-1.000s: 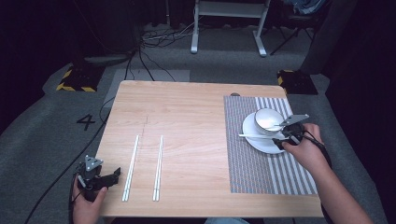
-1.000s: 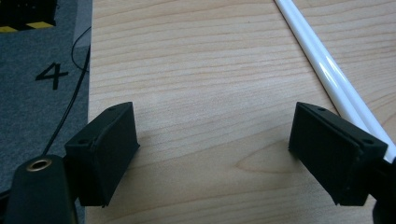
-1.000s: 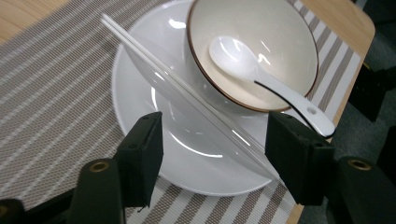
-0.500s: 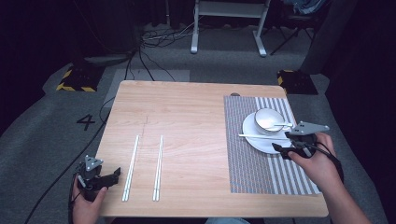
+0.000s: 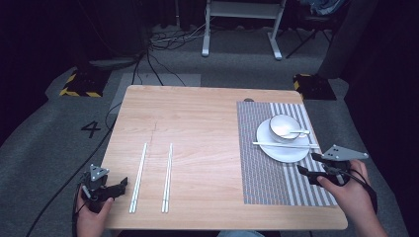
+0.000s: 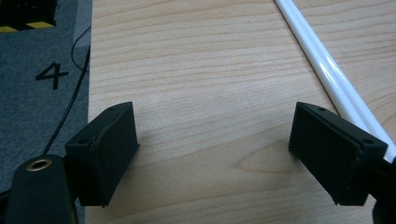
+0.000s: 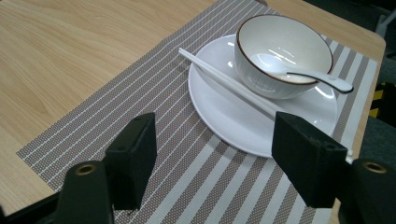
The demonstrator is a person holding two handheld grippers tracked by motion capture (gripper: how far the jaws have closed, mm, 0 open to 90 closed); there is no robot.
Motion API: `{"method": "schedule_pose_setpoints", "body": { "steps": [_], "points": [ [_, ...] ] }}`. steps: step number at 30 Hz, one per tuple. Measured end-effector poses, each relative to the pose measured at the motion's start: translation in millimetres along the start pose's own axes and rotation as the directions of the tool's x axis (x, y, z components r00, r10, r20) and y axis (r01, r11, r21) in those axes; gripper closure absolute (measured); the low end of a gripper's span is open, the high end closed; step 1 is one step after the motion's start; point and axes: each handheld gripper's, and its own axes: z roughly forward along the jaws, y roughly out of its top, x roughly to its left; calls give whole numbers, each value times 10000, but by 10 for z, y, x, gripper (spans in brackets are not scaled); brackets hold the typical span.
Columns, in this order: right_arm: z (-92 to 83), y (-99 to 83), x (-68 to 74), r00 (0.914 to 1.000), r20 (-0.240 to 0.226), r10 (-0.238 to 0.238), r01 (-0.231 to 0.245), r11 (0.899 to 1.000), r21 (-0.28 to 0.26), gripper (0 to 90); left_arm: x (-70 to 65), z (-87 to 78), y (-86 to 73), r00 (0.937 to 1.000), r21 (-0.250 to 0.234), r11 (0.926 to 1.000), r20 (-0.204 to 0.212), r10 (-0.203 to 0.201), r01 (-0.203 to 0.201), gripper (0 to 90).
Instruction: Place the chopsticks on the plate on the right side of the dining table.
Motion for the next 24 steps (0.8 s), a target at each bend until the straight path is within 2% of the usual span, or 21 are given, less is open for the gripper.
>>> {"method": "schedule_pose_setpoints", "body": {
  "steps": [7,18,24],
  "points": [
    [45,-310,-20,9997,66,253,-254,9996,140,303,0,0,0,10000,0,10000,-2,1,-1,152],
    [113,-678,-25,9981,223,574,-566,9978,-352,289,-2,-1,0,10000,9,10000,4,-2,2,152],
    [201,-868,40,9983,94,570,-564,9971,-513,288,-1,0,0,10000,0,10000,3,10,-10,152]
  ]
}}
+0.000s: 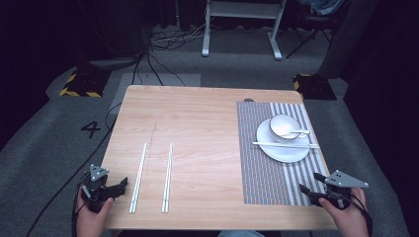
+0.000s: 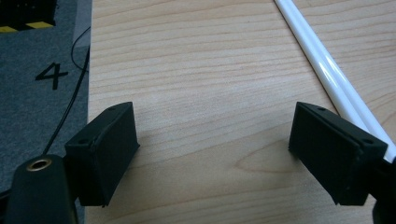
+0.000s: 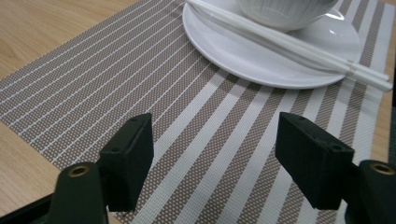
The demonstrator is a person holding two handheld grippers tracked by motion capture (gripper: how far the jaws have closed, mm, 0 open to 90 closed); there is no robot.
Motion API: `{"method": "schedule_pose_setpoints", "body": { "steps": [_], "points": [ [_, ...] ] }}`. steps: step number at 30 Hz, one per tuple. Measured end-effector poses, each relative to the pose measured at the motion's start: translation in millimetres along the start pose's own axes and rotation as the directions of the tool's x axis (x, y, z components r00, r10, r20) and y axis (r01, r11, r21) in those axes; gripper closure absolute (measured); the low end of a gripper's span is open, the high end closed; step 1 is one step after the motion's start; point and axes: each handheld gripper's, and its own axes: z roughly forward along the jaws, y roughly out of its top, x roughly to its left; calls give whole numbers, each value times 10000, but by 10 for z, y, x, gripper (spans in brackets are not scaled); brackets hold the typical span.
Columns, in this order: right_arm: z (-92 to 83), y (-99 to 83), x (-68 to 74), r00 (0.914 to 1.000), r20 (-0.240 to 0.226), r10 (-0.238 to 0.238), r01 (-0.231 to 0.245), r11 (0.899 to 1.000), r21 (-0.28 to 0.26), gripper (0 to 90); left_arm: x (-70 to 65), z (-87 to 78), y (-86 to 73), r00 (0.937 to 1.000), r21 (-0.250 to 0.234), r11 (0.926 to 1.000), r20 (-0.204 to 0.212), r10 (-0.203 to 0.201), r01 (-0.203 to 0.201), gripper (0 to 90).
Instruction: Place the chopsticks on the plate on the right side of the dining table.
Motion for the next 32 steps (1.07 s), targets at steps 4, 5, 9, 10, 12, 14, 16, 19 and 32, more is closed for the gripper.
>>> {"method": "schedule_pose_setpoints", "body": {
  "steps": [4,5,9,10,12,14,16,19,32],
  "points": [
    [41,-108,16,9997,31,236,-235,9995,-228,285,-1,0,0,10000,7,10000,1,-13,13,152],
    [47,-133,14,9994,175,293,-288,9992,-293,279,-1,0,0,10000,7,10000,0,-13,13,152],
    [79,-220,19,9967,530,613,-589,9972,-458,267,-1,0,0,10000,6,10000,3,-11,11,152],
    [92,-238,22,9968,460,647,-626,9971,-443,261,-1,0,0,10000,6,10000,3,-13,13,152],
    [136,-269,32,9982,279,530,-522,9982,-290,240,-1,0,0,10000,5,10000,4,-12,12,152],
    [175,-288,57,9995,95,292,-291,9995,-107,234,0,0,0,10000,0,10000,3,-1,1,152],
    [205,-305,79,9994,-10,336,-336,9994,-78,226,-1,0,0,10000,6,10000,4,-13,13,152],
    [241,-330,74,9983,-73,570,-569,9983,135,224,3,1,2,10000,9,10000,19,41,-41,152],
    [260,-340,47,9953,29,968,-968,9936,574,206,6,4,5,9999,12,10000,72,92,-93,152]
  ]
}}
